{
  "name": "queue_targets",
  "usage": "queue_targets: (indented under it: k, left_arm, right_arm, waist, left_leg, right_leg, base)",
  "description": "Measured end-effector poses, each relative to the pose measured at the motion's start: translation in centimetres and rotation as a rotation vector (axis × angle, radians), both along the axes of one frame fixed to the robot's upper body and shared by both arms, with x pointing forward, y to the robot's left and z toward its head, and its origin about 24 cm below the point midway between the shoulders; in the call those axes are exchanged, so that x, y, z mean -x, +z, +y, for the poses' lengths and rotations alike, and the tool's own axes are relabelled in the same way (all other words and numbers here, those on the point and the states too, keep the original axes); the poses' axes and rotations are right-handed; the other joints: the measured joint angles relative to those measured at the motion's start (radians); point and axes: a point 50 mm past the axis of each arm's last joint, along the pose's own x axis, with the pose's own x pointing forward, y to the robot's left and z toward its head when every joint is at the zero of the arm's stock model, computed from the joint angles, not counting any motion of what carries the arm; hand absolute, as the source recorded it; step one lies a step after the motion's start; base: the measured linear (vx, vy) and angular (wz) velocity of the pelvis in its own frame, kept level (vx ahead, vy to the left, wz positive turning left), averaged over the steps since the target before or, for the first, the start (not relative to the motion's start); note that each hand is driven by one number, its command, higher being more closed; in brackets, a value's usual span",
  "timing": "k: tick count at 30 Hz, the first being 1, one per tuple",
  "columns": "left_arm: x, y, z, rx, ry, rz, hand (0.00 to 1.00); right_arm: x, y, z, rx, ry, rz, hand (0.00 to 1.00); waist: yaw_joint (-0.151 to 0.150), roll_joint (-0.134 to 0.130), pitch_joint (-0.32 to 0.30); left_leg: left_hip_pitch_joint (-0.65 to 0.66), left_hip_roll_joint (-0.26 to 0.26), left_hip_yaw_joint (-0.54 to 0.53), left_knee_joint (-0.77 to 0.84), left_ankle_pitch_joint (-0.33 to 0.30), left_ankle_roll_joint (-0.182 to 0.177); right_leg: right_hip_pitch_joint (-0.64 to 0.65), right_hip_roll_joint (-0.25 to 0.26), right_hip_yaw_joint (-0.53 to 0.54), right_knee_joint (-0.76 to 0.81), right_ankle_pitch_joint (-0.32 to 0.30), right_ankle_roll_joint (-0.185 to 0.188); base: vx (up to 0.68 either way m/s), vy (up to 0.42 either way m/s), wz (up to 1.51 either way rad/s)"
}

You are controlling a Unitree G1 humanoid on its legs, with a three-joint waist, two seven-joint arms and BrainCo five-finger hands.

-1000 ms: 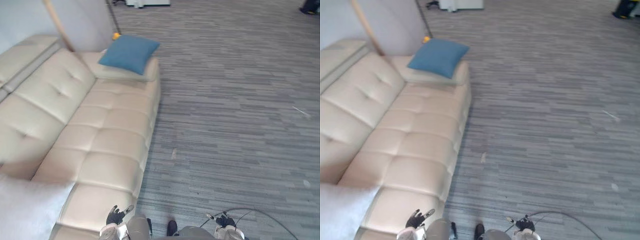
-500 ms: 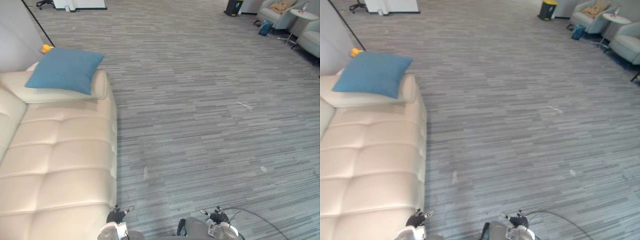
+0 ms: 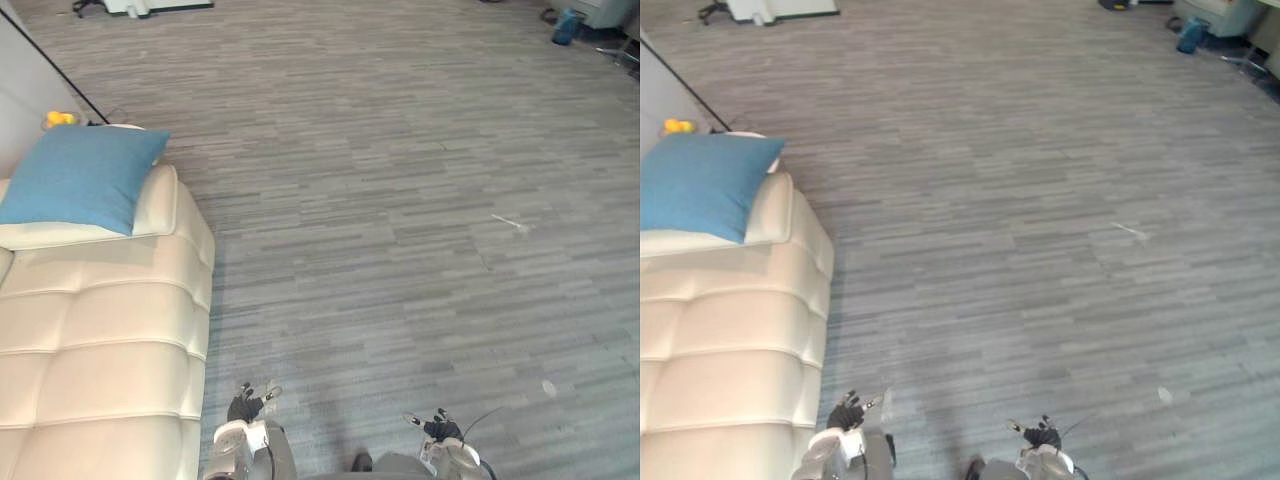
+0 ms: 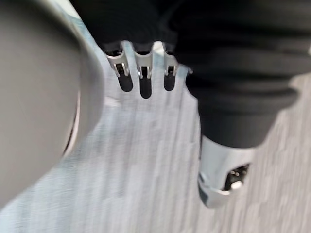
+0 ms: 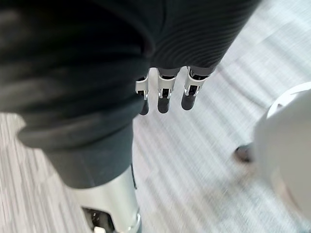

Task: Pick up cushions and gather them together orderly.

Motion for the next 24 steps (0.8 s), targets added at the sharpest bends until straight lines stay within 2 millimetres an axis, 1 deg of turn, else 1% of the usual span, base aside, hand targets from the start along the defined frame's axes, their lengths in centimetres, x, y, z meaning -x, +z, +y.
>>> queue_targets:
  k: [1,2,3,4,5,6,7,8,9,10,11,12,13,14,15,16,17,18,19,20,21,22,23,24]
  left_arm:
    - [-0.1,0.0,-0.1,0.001,-0.001,-0.004,0.0]
    - [-0.1,0.1,0.0,0.0,0.0,-0.006,0.0]
    - [-0.1,0.1,0.1,-0.001,0.002,-0.006,0.0]
    - [-0.1,0.1,0.6,-0.015,0.001,-0.006,0.0]
    - [0.0,0.1,1.0,-0.026,0.001,0.001,0.0]
    - [0.1,0.0,1.1,-0.026,0.003,0.003,0.0]
    - [0.2,0.0,1.2,-0.027,0.006,0.006,0.0]
    - [0.5,-0.2,1.3,-0.031,0.002,0.022,0.0]
    - [0.6,-0.3,1.4,-0.033,-0.003,0.03,0.0]
    - [1.0,-0.5,1.5,-0.038,-0.016,0.054,0.0]
    - [1.2,-0.7,1.7,-0.041,-0.019,0.074,0.0]
    - [1.4,-0.7,1.7,-0.04,-0.021,0.082,0.0]
    - [1.6,-0.8,1.5,-0.037,-0.028,0.088,0.0]
    - [1.7,-0.9,1.4,-0.035,-0.027,0.092,0.0]
    - [1.7,-0.9,1.4,-0.033,-0.027,0.091,0.0]
    - [1.7,-0.9,1.1,-0.027,-0.027,0.092,0.0]
    - [1.7,-1.0,0.7,-0.015,-0.029,0.091,0.0]
    - [1.6,-1.0,0.4,-0.009,-0.03,0.089,0.0]
    - [1.5,-1.0,0.3,-0.005,-0.03,0.086,0.0]
    - [1.6,-1.0,0.2,-0.004,-0.024,0.09,0.0]
    - [1.7,-1.0,0.2,-0.005,-0.023,0.091,0.0]
    - [2.1,-1.3,-0.3,0.013,-0.016,0.108,0.0]
    - [2.2,-1.3,-0.6,0.024,-0.012,0.111,0.0]
    - [2.2,-1.4,-1.2,0.042,-0.002,0.107,0.0]
  right_arm:
    - [-0.1,0.1,-0.1,0.002,-0.003,-0.004,0.0]
    - [-0.2,0.1,-0.1,0.002,-0.003,-0.005,0.0]
    - [-0.3,0.1,0.0,0.005,0.005,-0.006,0.0]
    - [-0.5,0.1,0.5,-0.007,0.011,-0.006,0.0]
    - [-0.7,0.1,1.0,-0.018,0.019,-0.011,0.0]
    - [-0.7,0.1,1.1,-0.021,0.021,-0.011,0.0]
    - [-0.5,0.0,1.1,-0.021,0.026,-0.007,0.0]
    - [-0.4,0.0,1.2,-0.019,0.038,-0.001,0.0]
    - [-0.3,-0.1,1.1,-0.02,0.038,0.0,0.0]
    - [-0.2,-0.1,1.1,-0.021,0.041,0.002,0.0]
    - [0.2,-0.2,1.1,-0.024,0.045,0.008,0.0]
    - [0.5,-0.3,1.0,-0.021,0.047,0.015,0.0]
    - [1.0,-0.4,0.8,-0.014,0.056,0.024,0.0]
    - [0.7,0.0,0.4,0.004,0.062,-0.003,0.0]
    - [0.5,0.1,0.3,0.008,0.063,-0.012,0.0]
    - [0.5,0.1,0.2,0.01,0.06,-0.014,0.0]
    - [0.4,0.1,0.0,0.017,0.06,-0.019,0.0]
    - [0.4,0.1,-0.1,0.018,0.06,-0.02,0.0]
    - [0.3,0.2,-0.1,0.017,0.06,-0.02,0.0]
    - [0.3,0.2,-0.1,0.019,0.059,-0.021,0.0]
    - [0.5,0.1,-0.1,0.019,0.058,-0.016,0.0]
    - [0.5,0.2,-0.7,0.03,0.052,-0.013,0.0]
    - [0.6,0.2,-1.0,0.039,0.048,-0.011,0.0]
    - [0.6,0.2,-1.1,0.043,0.044,-0.009,0.0]
  waist:
    - [0.008,0.0,0.0]
    - [0.014,0.001,-0.001]
    - [0.041,-0.004,-0.005]
    - [0.044,-0.028,-0.007]
    - [0.035,-0.046,-0.014]
    - [0.038,-0.05,-0.016]
    - [0.041,-0.054,-0.017]
    - [0.044,-0.056,-0.017]
    - [0.041,-0.055,-0.016]
    - [0.031,-0.052,-0.016]
    - [0.023,-0.056,-0.012]
    - [0.02,-0.056,-0.012]
    - [0.016,-0.046,-0.007]
    - [0.012,-0.031,-0.004]
    - [0.009,-0.029,-0.004]
    - [-0.003,-0.032,-0.006]
    - [-0.021,-0.028,-0.008]
    - [-0.023,-0.028,-0.008]
    - [-0.021,-0.03,-0.009]
    - [-0.022,-0.03,-0.01]
    - [-0.022,-0.033,-0.012]
    - [-0.022,-0.009,-0.022]
    - [-0.017,0.004,-0.031]
    - [-0.018,0.014,-0.035]
  left_leg:
    - [-0.004,-0.038,0.051,-0.201,0.044,0.01]
    - [-0.004,-0.048,0.07,-0.28,0.075,0.018]
    - [0.006,-0.077,0.081,-0.355,0.22,0.077]
    - [0.014,-0.098,0.088,-0.355,0.204,0.078]
    - [0.016,-0.119,0.082,-0.343,0.16,0.111]
    - [0.018,-0.124,0.078,-0.318,0.142,0.128]
    - [0.031,-0.127,0.082,-0.295,0.121,0.134]
    - [0.076,-0.141,0.078,-0.278,0.077,0.139]
    - [0.095,-0.147,0.068,-0.28,0.066,0.139]
    - [0.161,-0.163,0.031,-0.305,0.025,0.127]
    - [0.222,-0.18,-0.003,-0.327,0.004,0.121]
    - [0.251,-0.185,-0.015,-0.34,0.0,0.121]
    - [0.33,-0.186,-0.038,-0.377,-0.009,0.121]
    - [0.388,-0.183,-0.07,-0.413,-0.018,0.117]
    - [0.416,-0.181,-0.085,-0.431,-0.022,0.112]
    - [0.459,-0.176,-0.121,-0.457,-0.025,0.107]
    - [0.478,-0.162,-0.16,-0.466,-0.045,0.081]
    - [0.487,-0.157,-0.183,-0.465,-0.06,0.067]
    - [0.498,-0.153,-0.2,-0.461,-0.078,0.055]
    - [0.529,-0.142,-0.248,-0.436,-0.132,0.025]
    - [0.541,-0.143,-0.269,-0.424,-0.154,0.009]
    - [0.563,-0.119,-0.319,-0.414,-0.181,-0.009]
    - [0.563,-0.112,-0.341,-0.415,-0.171,-0.013]
    - [0.573,-0.106,-0.387,-0.415,-0.149,-0.011]
  right_leg:
    - [0.036,-0.006,-0.007,-0.035,-0.001,0.003]
    - [0.051,-0.006,-0.008,-0.048,-0.005,0.012]
    - [0.097,-0.01,0.024,-0.083,-0.022,0.043]
    - [0.106,-0.024,0.036,-0.095,-0.021,0.043]
    - [0.106,-0.049,0.061,-0.098,0.029,0.036]
    - [0.106,-0.056,0.086,-0.08,0.051,0.054]
    - [0.103,-0.07,0.116,-0.028,0.058,0.066]
    - [0.069,-0.086,0.157,0.128,0.08,0.1]
    - [0.051,-0.093,0.162,0.198,0.097,0.125]
    - [-0.043,-0.112,0.185,0.458,0.166,0.193]
    - [-0.133,-0.125,0.198,0.685,0.137,0.19]
    - [-0.162,-0.129,0.19,0.742,0.115,0.176]
    - [-0.225,-0.141,0.15,0.806,0.074,0.144]
    - [-0.292,-0.145,0.11,0.793,0.044,0.109]
    - [-0.325,-0.144,0.096,0.769,0.029,0.095]
    - [-0.369,-0.137,0.087,0.666,0.014,0.078]
    - [-0.392,-0.113,0.105,0.509,0.023,0.08]
    - [-0.406,-0.099,0.125,0.431,0.038,0.086]
    - [-0.423,-0.086,0.166,0.338,0.067,0.084]
    - [-0.439,-0.066,0.249,0.177,0.136,0.089]
    - [-0.439,-0.063,0.27,0.149,0.19,0.101]
    - [-0.427,-0.045,0.257,0.208,0.214,0.086]
    - [-0.433,-0.045,0.244,0.242,0.195,0.073]
    - [-0.446,-0.057,0.221,0.338,0.111,0.068]
  base:
    - [0.55,0.085,0.06]
    - [0.69,0.164,-0.26]
    - [0.47,0.124,-0.28]
    - [0.7,0.181,-0.13]
    - [0.47,0.139,0.14]
    - [0.71,0.225,0.2]
    - [0.6,0.213,0.16]
    - [0.58,0.2,0.21]
    - [0.55,0.169,0.34]
    - [0.53,0.11,0.55]
    - [0.53,0.064,0.65]
    - [0.5,-0.003,0.71]
    - [0.46,-0.034,0.63]
    - [0.45,-0.046,0.64]
    - [0.43,-0.089,0.78]
    - [0.42,-0.157,1.06]
    - [0.39,-0.193,1.13]
    - [0.29,-0.192,0.93]
    - [0.48,-0.383,0.88]
    - [0.41,-0.331,0.81]
    - [0.67,-0.495,0.93]
    - [0.32,-0.22,0.61]
    - [0.59,-0.407,0.78]
    - [0.44,-0.315,0.77]
